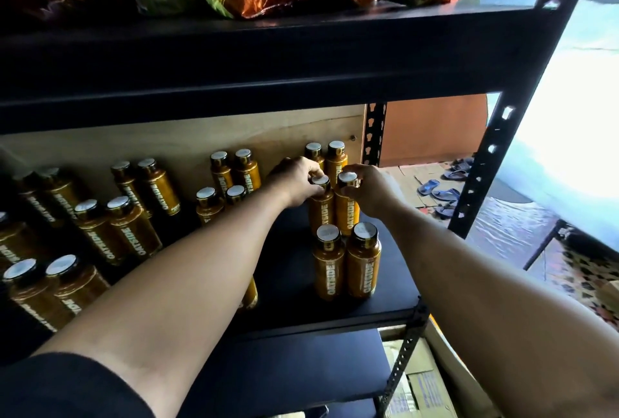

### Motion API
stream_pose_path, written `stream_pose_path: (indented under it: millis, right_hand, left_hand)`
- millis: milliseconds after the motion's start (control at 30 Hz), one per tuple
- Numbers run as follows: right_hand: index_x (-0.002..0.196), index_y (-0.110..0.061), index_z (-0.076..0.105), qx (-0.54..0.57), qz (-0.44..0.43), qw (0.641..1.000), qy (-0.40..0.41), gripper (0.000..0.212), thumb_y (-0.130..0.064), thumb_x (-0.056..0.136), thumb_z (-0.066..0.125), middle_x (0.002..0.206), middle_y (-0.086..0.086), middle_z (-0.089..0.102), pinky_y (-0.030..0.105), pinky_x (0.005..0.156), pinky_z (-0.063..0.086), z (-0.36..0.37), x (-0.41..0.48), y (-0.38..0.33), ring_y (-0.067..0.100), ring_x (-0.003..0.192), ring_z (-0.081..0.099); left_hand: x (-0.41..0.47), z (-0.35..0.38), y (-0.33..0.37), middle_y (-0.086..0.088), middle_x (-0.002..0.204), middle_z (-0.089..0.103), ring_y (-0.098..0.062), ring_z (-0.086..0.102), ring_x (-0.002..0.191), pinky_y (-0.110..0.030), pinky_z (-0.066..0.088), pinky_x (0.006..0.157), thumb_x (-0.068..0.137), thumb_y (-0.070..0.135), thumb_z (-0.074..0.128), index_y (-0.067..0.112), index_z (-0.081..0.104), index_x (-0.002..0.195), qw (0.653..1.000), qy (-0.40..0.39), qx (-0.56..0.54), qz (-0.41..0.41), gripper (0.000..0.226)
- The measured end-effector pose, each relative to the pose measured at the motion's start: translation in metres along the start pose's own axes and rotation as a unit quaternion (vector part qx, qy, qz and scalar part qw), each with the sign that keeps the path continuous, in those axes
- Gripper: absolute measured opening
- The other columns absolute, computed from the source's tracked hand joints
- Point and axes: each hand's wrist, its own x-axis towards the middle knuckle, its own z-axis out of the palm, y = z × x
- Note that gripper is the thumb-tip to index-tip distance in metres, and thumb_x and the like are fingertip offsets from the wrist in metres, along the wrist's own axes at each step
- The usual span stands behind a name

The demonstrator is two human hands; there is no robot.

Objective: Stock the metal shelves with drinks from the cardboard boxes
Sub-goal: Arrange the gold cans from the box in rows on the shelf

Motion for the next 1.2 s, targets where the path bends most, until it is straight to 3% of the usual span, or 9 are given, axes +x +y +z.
stream_pose_path:
  millis: [233,467,633,833,933,1067,1133,1200]
  right_hand:
    - [0.133,-0.033,0.064,0.004,0.003,1.0,0.002,0.042,-0.033,0.092,0.074,0.124,0.004,0.071,0.033,0.08,0.055,0.0,-0.002,-0.003,0.022,0.102,0.067]
    - [0.14,-0.03,0.061,0.011,0.001,1.0,0.006,0.048,-0.031,0.093,0.073,0.131,0.007,0.068,0.031,0.083,0.05,-0.001,-0.004,0.0,0.025,0.111,0.066]
    - [0.141,-0.032,0.059,0.006,0.011,1.0,0.002,0.049,-0.033,0.094,0.072,0.131,0.007,0.068,0.033,0.084,0.052,-0.002,-0.006,-0.003,0.026,0.111,0.065]
    - [0.154,-0.029,0.042,0.001,0.021,1.0,-0.005,0.064,-0.033,0.096,0.068,0.143,0.01,0.06,0.04,0.093,0.053,-0.007,-0.011,-0.01,0.031,0.124,0.06]
    - [0.15,-0.027,0.049,0.022,0.028,0.999,0.005,0.053,-0.035,0.1,0.062,0.135,0.012,0.065,0.037,0.088,0.056,-0.017,-0.014,-0.017,0.03,0.114,0.065]
    - [0.125,-0.031,0.071,0.022,0.004,1.0,0.008,0.03,-0.038,0.098,0.059,0.117,0.007,0.074,0.029,0.074,0.049,-0.042,-0.023,-0.038,0.028,0.096,0.068]
    - [0.122,-0.032,0.072,0.039,-0.002,0.999,0.005,0.03,-0.043,0.097,0.06,0.111,0.002,0.074,0.031,0.071,0.053,-0.055,-0.035,-0.052,0.023,0.087,0.069]
    - [0.124,-0.032,0.071,0.042,-0.014,0.999,0.006,0.031,-0.045,0.099,0.059,0.108,-0.004,0.07,0.024,0.066,0.049,-0.067,-0.051,-0.068,0.017,0.086,0.065]
  left_hand:
    - [0.001,0.003,0.0,0.0,0.119,0.068,-0.019,0.064,0.106,-0.044,0.054,0.094,0.088,0.025,0.077,0.029,0.069,0.115,1.0,-0.001,-0.007,0.002,0.029]
    - [-0.003,0.0,0.0,0.001,0.123,0.067,-0.018,0.062,0.107,-0.034,0.051,0.089,0.09,0.031,0.076,0.029,0.068,0.124,0.999,0.026,0.03,0.003,0.035]
    - [-0.007,-0.001,0.003,0.001,0.129,0.065,-0.019,0.062,0.11,-0.041,0.053,0.095,0.089,0.032,0.076,0.032,0.066,0.123,1.0,0.01,0.021,-0.006,0.036]
    - [-0.019,-0.01,0.004,-0.002,0.134,0.061,-0.02,0.06,0.114,-0.039,0.051,0.096,0.094,0.029,0.07,0.027,0.057,0.137,1.0,-0.005,0.014,-0.021,0.045]
    - [-0.032,-0.022,0.006,-0.001,0.127,0.062,-0.019,0.06,0.106,-0.033,0.049,0.086,0.096,0.033,0.067,0.027,0.057,0.136,1.0,0.008,0.006,-0.023,0.042]
    - [-0.058,-0.043,0.015,0.001,0.111,0.068,-0.013,0.064,0.087,-0.029,0.049,0.068,0.098,0.037,0.062,0.023,0.063,0.122,1.0,0.011,-0.002,0.009,0.028]
    - [-0.075,-0.055,0.021,0.0,0.106,0.07,-0.012,0.064,0.085,-0.028,0.049,0.067,0.099,0.037,0.061,0.021,0.065,0.118,0.999,0.024,-0.003,0.03,0.025]
    - [-0.091,-0.066,0.025,0.0,0.104,0.07,-0.013,0.065,0.087,-0.031,0.054,0.074,0.099,0.037,0.062,0.02,0.067,0.116,0.998,0.035,-0.006,0.05,0.025]
